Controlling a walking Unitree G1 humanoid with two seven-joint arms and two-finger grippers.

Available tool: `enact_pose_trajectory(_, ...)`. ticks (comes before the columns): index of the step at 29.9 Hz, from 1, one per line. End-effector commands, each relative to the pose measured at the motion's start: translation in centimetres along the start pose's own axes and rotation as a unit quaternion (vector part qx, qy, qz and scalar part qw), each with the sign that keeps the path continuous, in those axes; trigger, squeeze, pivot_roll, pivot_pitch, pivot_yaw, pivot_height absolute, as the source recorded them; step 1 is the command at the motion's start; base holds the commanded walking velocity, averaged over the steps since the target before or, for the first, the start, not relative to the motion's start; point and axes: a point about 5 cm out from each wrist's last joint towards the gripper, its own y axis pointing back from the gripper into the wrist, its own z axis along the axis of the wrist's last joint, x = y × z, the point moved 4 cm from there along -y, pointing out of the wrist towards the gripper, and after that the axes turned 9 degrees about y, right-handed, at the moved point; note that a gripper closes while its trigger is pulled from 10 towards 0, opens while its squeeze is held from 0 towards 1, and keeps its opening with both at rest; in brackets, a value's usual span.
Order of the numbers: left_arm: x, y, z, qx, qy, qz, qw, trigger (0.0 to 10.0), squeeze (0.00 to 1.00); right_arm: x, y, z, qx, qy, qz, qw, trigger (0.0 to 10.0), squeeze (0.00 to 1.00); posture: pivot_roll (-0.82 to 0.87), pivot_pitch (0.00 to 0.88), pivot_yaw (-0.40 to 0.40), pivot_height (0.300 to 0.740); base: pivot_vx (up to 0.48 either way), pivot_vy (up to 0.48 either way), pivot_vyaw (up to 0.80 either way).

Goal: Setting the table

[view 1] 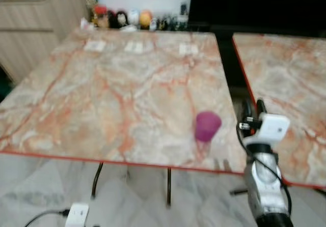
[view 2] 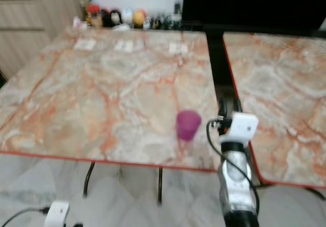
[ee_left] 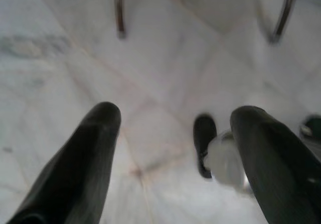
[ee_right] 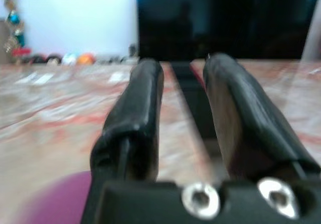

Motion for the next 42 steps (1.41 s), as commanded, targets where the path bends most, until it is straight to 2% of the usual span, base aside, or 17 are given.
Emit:
enact_pose_trajectory(1, -0.6, 0.2, -1.5, 0.02, -0.001, -0.001, 1.0, 10.0, 0.0, 0.9, -0.3, 0.6, -0.01, -0.009, 0.01, 1.0, 10.0, 0.0, 0.1, 0.02, -0.033, 0.74, 0.0, 0.0, 0.0)
enact_pose_trajectory(4, -2.2, -0.1, -1.5, 0.017, -0.002, -0.01, 1.0, 10.0, 0.0, 0.9, -0.3, 0.6, -0.01, -0.009, 0.009, 1.0, 10.0, 0.0, 0.1, 0.02, -0.031, 0.74, 0.0, 0.0, 0.0)
enact_pose_trajectory(9, -2.8, -0.2, -1.4, 0.011, 0.002, -0.015, 1.0, 10.0, 0.0, 0.7, -0.3, 0.6, -0.009, -0.009, 0.006, 1.0, 10.0, 0.0, 0.1, 0.02, -0.031, 0.74, 0.0, 0.0, 0.0)
enact_pose_trajectory(16, -2.7, -0.2, -1.3, 0.013, 0.001, -0.016, 1.0, 10.0, 0.0, -0.6, -0.2, 0.3, 0.0, 0.001, -0.016, 1.0, 10.0, 0.0, 0.1, 0.02, -0.031, 0.74, 0.0, 0.0, 0.0)
enact_pose_trajectory(20, -2.6, -0.2, -1.3, 0.016, -0.016, -0.018, 1.0, 10.0, 0.0, -1.0, -0.1, 0.0, 0.007, 0.0, -0.021, 1.0, 10.0, 0.0, 0.1, 0.019, -0.031, 0.74, 0.0, -0.12, 0.0)
enact_pose_trajectory(23, -2.4, -0.1, -1.3, 0.017, -0.015, -0.016, 1.0, 10.0, 0.0, -0.9, -0.1, -0.1, 0.009, 0.0, -0.02, 1.0, 10.0, 0.0, 0.1, 0.019, -0.031, 0.74, 0.0, -0.48, 0.0)
enact_pose_trajectory(31, -1.9, -0.1, -1.3, 0.015, -0.006, -0.013, 1.0, 10.0, 0.0, -0.1, -0.2, -1.0, 0.046, 0.005, 0.005, 0.999, 10.0, 0.0, 0.1, 0.019, -0.032, 0.74, 0.0, 0.0, 0.0)
enact_pose_trajectory(33, -1.9, -0.1, -1.3, 0.015, -0.006, -0.012, 1.0, 10.0, 0.0, 0.1, -0.3, -0.8, 0.043, -0.013, 0.006, 0.999, 10.0, 0.0, 0.1, 0.019, -0.032, 0.74, 0.0, 0.0, 0.0)
enact_pose_trajectory(34, -1.9, -0.1, -1.3, 0.015, -0.006, -0.012, 1.0, 10.0, 0.0, 0.2, -0.4, -0.7, 0.048, -0.019, 0.009, 0.999, 10.0, 1.0, 0.1, 0.02, -0.035, 0.74, 0.0, 0.0, 0.0)
enact_pose_trajectory(42, -2.2, -0.1, -1.2, 0.014, -0.007, -0.015, 1.0, 10.0, 0.0, 0.7, -1.4, -0.2, 0.073, -0.057, 0.02, 0.996, 10.0, 1.0, 0.09, 0.019, -0.034, 0.74, 0.0, 0.0, 0.0)
